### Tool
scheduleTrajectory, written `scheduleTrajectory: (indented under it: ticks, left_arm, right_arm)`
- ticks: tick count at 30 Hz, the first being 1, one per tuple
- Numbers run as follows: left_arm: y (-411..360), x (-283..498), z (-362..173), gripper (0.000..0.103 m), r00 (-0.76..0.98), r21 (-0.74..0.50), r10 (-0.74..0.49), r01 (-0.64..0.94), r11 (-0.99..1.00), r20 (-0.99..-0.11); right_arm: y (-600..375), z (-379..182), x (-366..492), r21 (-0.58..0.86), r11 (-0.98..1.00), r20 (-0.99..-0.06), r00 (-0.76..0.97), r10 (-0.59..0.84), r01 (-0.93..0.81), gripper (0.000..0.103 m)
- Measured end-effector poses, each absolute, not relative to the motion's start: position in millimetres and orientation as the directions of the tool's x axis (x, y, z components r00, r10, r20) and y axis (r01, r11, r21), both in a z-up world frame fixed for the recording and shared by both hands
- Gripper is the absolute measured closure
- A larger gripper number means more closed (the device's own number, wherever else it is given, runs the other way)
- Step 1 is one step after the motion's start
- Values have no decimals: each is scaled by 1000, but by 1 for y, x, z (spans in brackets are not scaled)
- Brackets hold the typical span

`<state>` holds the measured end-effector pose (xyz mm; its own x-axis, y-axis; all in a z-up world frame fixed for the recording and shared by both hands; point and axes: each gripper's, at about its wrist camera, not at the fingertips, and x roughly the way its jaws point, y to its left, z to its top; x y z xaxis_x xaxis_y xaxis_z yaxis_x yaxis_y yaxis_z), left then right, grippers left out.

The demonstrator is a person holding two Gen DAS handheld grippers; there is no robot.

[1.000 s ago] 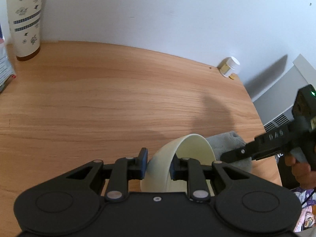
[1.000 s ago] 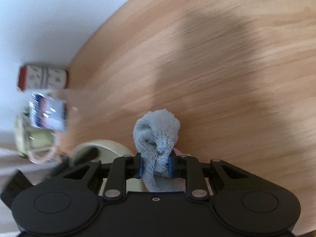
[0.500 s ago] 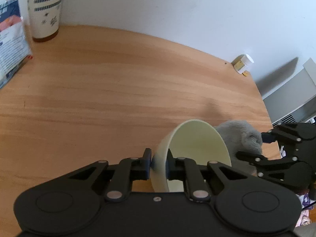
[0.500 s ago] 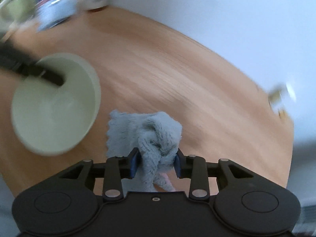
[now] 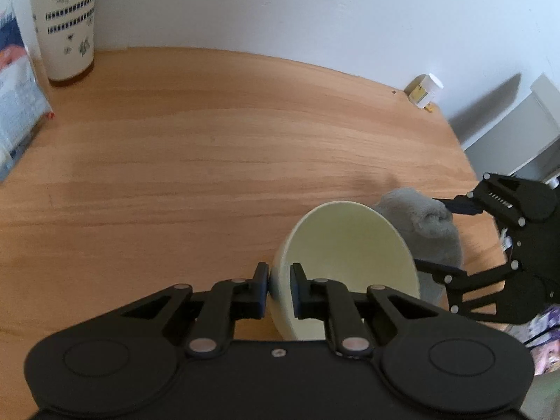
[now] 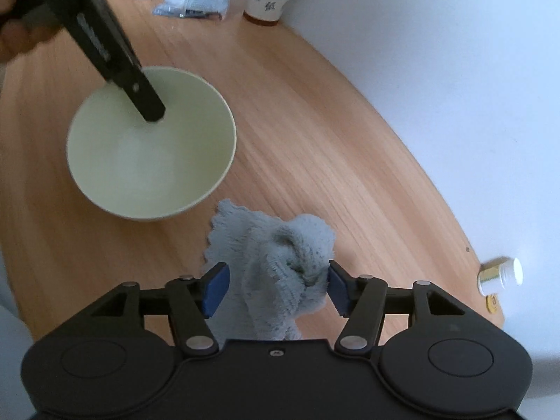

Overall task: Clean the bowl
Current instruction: 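Tilt the held bowl with the left tool while the right tool rubs the cloth on it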

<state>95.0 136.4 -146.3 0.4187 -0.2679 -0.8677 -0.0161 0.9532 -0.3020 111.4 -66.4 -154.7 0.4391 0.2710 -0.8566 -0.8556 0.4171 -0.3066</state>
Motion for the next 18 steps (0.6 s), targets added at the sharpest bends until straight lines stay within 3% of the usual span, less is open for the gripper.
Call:
scheduleTrajectory:
  ticks: [8,12,14,18]
  left_arm:
    - [136,107,-139,88,393,-266,-273,72,961,-878]
    - [121,117,-137,87,360,-180,-260,243,953,-896]
    - [116,122,-138,79,339,-170,-267,289,942,-902]
    - [113,135,-142,66,310,-176,-284,333,926,-907]
  right_arm:
    - [-50,-172,126,-349,387,-866,451,213,-853,44]
    - [-43,-173,126,-371,390,-859,471,201,-843,44]
    - [-41,-174,128,-368,398,-860,470,198,-840,45]
    - [-41,-182,113,-385,350,-863,467,191,-854,69]
